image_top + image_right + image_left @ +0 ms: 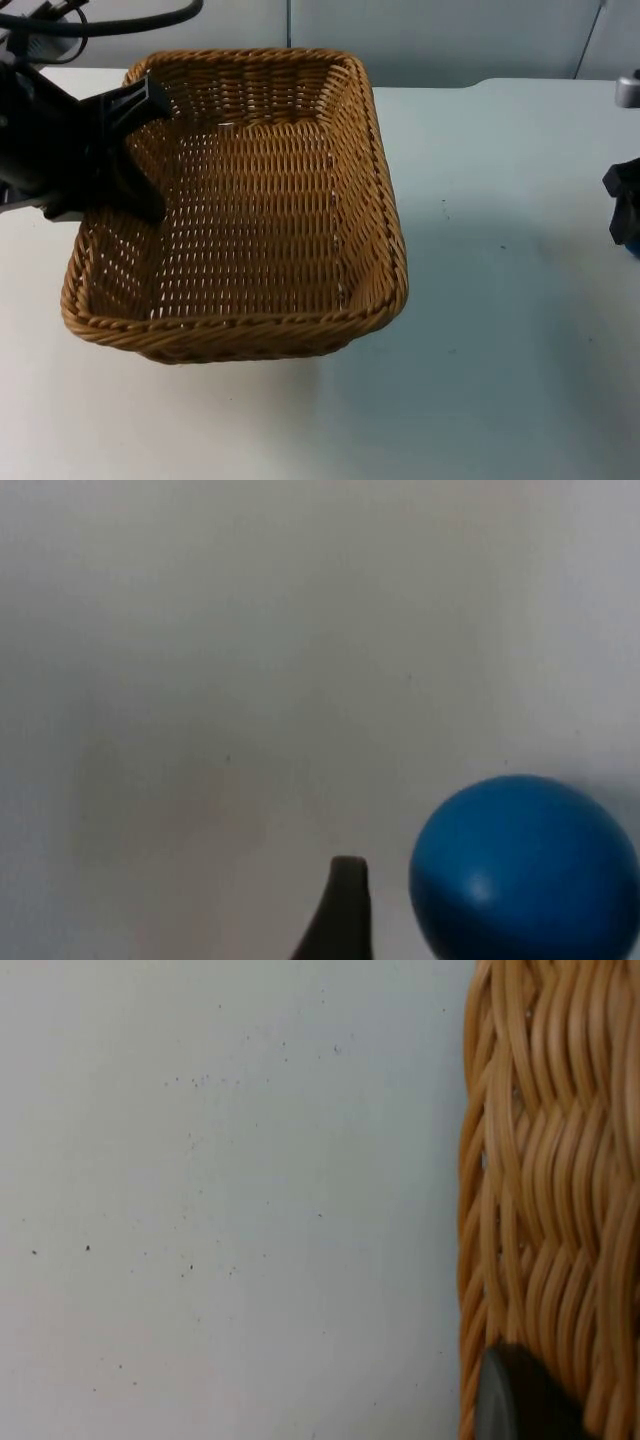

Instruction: Pick up the basket with the left hand and place the ball into the basket with the right hand.

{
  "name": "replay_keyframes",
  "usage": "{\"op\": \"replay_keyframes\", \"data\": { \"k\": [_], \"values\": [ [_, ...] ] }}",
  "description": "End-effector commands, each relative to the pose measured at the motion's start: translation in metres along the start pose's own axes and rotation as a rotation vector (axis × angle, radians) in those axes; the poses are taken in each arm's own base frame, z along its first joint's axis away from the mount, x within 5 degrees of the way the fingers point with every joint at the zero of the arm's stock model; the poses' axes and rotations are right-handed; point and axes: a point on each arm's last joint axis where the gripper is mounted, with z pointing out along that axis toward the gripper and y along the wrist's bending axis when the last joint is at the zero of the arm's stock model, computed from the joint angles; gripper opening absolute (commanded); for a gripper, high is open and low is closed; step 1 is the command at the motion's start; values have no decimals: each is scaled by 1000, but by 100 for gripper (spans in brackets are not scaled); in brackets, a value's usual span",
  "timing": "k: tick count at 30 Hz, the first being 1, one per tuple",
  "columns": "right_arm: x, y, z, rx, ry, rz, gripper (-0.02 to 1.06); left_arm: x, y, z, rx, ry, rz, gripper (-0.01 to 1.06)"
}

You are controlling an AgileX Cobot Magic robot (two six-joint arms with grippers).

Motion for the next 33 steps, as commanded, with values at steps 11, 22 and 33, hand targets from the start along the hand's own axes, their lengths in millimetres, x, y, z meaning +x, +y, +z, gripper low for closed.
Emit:
{"op": "replay_keyframes", "data": {
  "k": [11, 22, 33],
  "values": [
    [-2, 0, 21, -22, -20, 40, 35, -1, -4, -4, 12, -19, -8, 0],
    [-13, -1, -44, -9, -140, 61, 0, -1, -4, -4, 12, -19, -8, 0],
    [-6, 108, -209, -106, -541, -208, 0, -1, -4, -4, 12, -19, -8, 0]
  ]
}}
